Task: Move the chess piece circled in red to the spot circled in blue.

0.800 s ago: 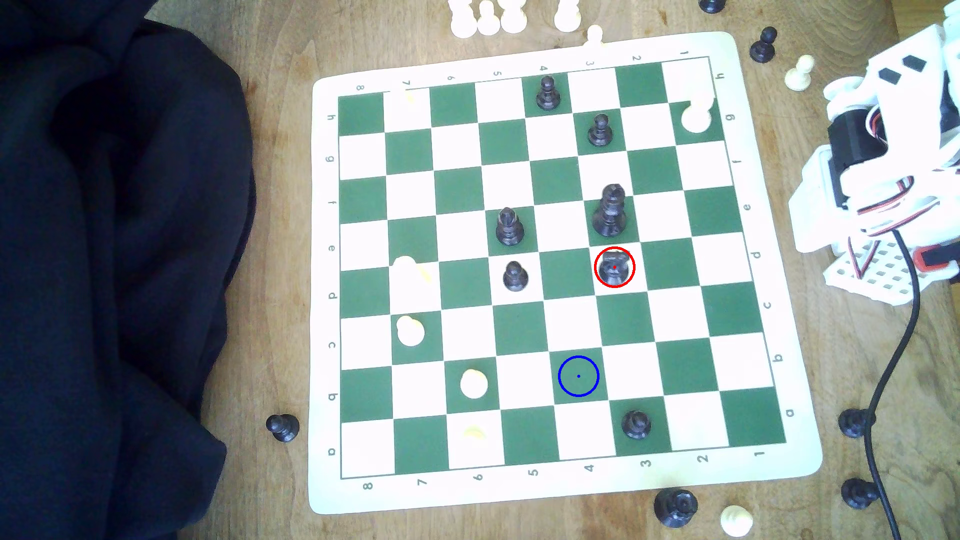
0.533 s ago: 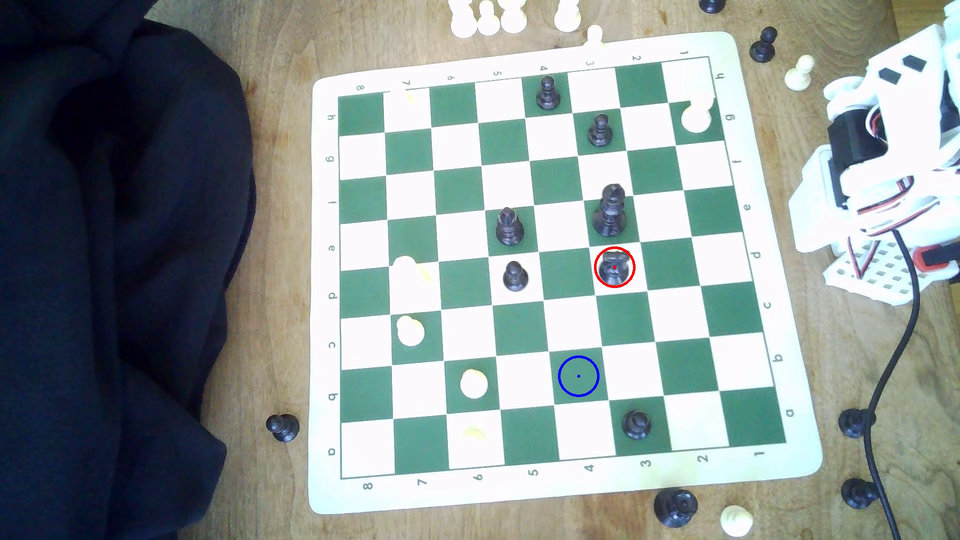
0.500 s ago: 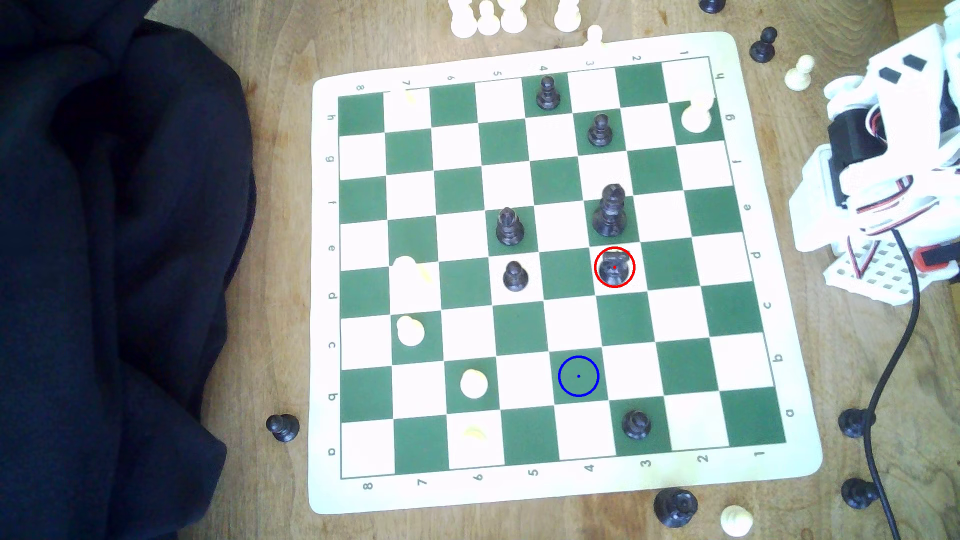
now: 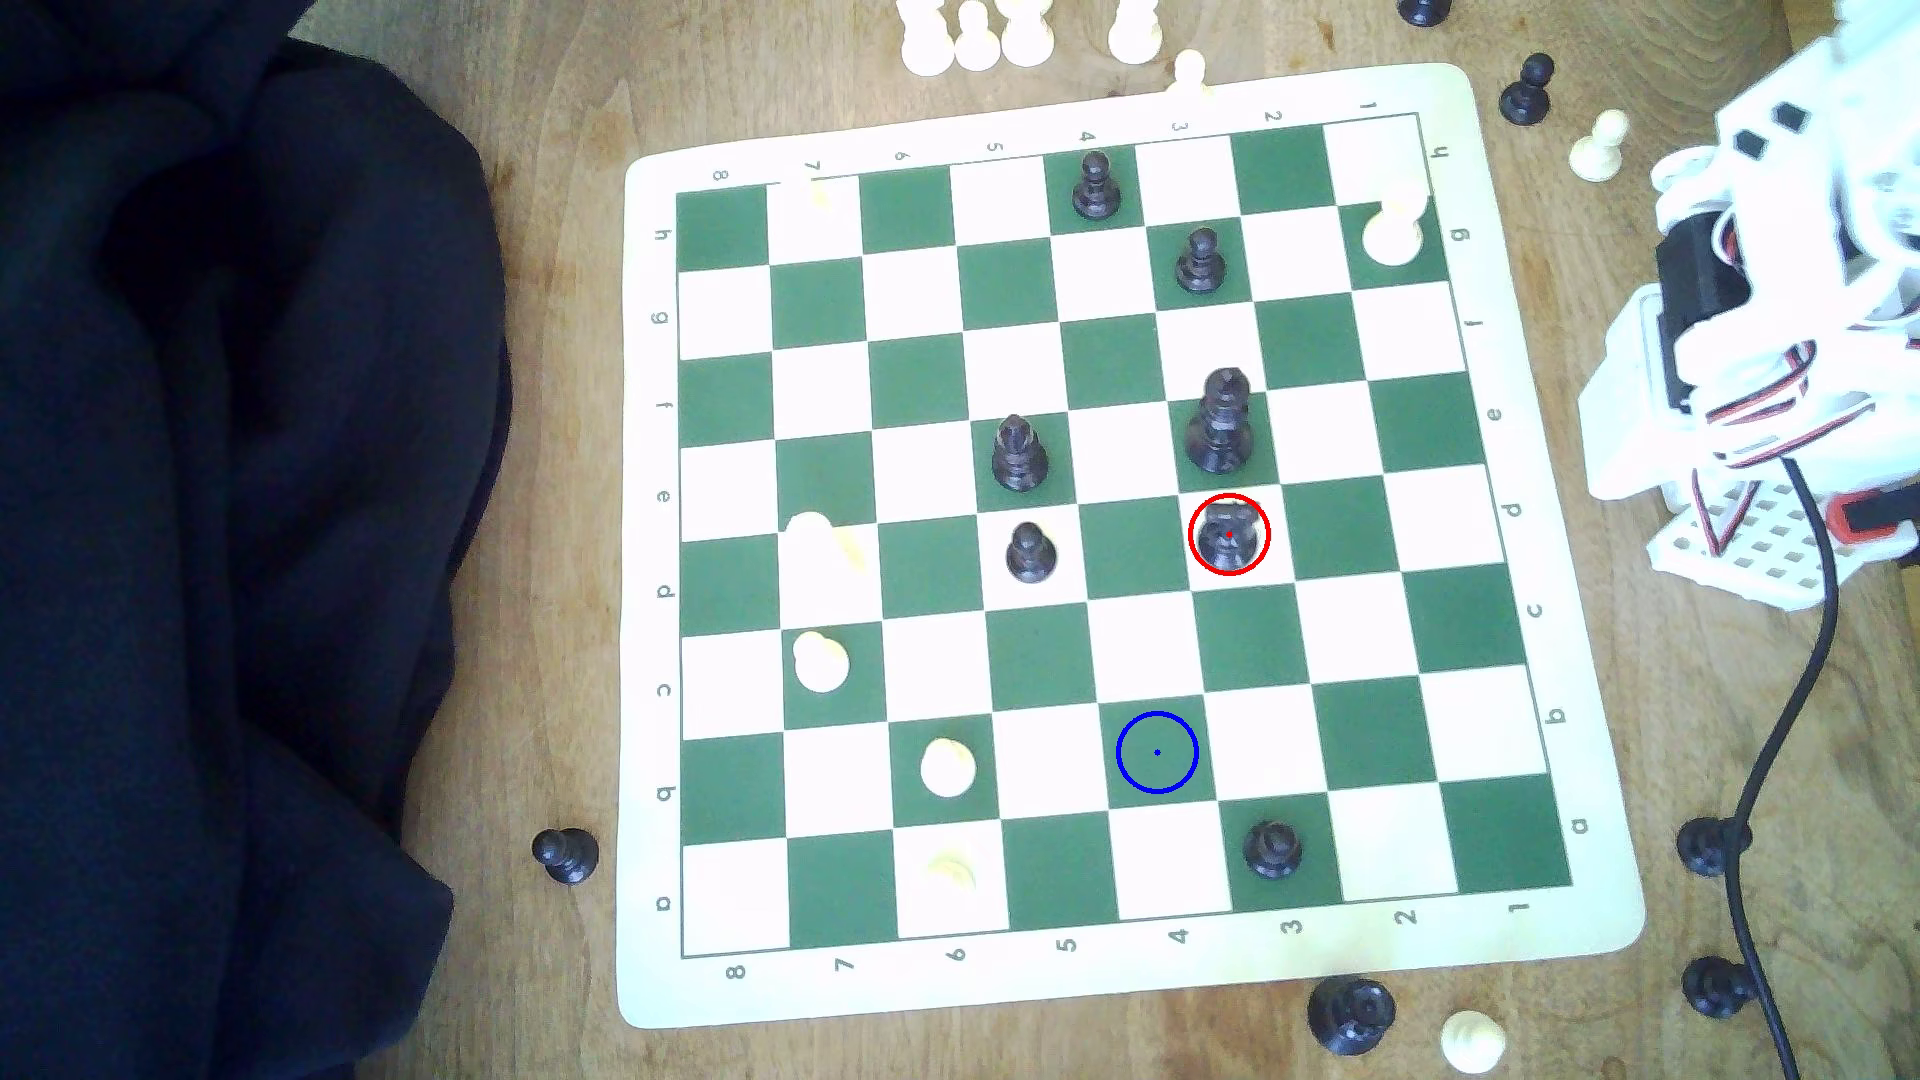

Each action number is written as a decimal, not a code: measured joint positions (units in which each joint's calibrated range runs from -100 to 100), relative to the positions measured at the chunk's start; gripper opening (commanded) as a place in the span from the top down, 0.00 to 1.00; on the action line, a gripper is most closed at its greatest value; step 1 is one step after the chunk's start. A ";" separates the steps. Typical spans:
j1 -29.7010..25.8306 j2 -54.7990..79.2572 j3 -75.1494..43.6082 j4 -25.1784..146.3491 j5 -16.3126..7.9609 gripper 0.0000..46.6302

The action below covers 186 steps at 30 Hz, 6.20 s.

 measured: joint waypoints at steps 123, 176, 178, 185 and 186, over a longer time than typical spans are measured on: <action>-13.57 49.69 -34.61 131.71 -4.10 0.99; -23.60 84.63 -58.65 125.26 -11.72 0.62; -23.60 84.63 -58.65 125.74 -11.72 0.61; -25.37 82.53 -58.65 130.20 -11.72 0.54; -25.59 81.94 -58.65 131.24 -11.72 0.54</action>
